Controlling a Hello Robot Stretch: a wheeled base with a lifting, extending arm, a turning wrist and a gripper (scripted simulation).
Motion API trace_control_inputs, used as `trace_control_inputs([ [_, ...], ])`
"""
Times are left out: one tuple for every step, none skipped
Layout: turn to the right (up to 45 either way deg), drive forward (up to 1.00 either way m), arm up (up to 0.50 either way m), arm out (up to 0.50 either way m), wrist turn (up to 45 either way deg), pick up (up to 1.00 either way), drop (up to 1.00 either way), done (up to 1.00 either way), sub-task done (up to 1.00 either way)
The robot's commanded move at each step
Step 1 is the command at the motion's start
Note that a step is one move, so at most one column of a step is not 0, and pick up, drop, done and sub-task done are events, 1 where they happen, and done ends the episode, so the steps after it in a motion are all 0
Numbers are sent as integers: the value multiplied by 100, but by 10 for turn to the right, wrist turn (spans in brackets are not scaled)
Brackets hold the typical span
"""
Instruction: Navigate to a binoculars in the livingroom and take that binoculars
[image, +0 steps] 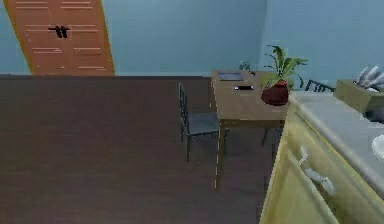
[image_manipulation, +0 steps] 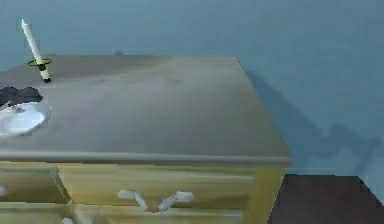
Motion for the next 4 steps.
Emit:
trace_control_inputs([
  [-360,0,0,0,0,0,0,0,0],
  [0,0,50,0,0,0,0,0,0],
  [0,0,38,0,0,0,0,0,0],
  [0,0,0,46,0,0,0,0,0],
])
